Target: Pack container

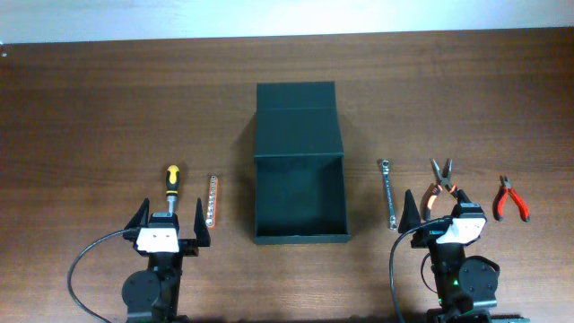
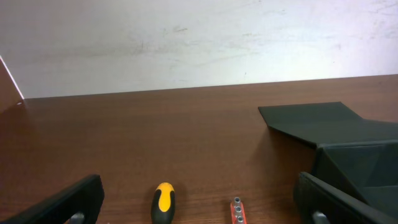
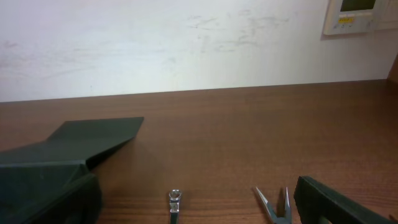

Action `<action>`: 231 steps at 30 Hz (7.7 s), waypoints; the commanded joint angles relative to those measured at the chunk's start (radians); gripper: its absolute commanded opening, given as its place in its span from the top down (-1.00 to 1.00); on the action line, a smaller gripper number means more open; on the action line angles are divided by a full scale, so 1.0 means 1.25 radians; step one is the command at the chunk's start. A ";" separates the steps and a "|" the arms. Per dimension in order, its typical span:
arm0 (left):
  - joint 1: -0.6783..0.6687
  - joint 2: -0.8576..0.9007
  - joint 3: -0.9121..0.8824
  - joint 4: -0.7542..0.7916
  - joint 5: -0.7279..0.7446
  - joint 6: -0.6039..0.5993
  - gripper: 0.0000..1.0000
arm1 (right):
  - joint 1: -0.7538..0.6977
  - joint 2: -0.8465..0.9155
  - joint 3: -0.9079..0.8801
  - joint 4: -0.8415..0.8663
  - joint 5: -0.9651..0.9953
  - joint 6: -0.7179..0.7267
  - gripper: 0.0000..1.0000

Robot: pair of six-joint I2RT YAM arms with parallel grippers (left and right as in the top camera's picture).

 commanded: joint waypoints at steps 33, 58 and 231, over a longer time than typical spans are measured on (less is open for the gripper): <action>0.003 -0.006 -0.005 -0.002 -0.009 -0.002 -0.98 | -0.003 -0.008 -0.004 -0.009 -0.005 0.002 -0.98; 0.003 -0.006 -0.005 -0.002 -0.009 -0.002 -0.99 | -0.003 -0.008 -0.004 -0.009 -0.005 0.002 -0.98; 0.003 -0.006 -0.005 -0.002 -0.009 -0.002 -0.99 | 0.062 1.364 0.783 -0.594 -0.048 0.028 -0.97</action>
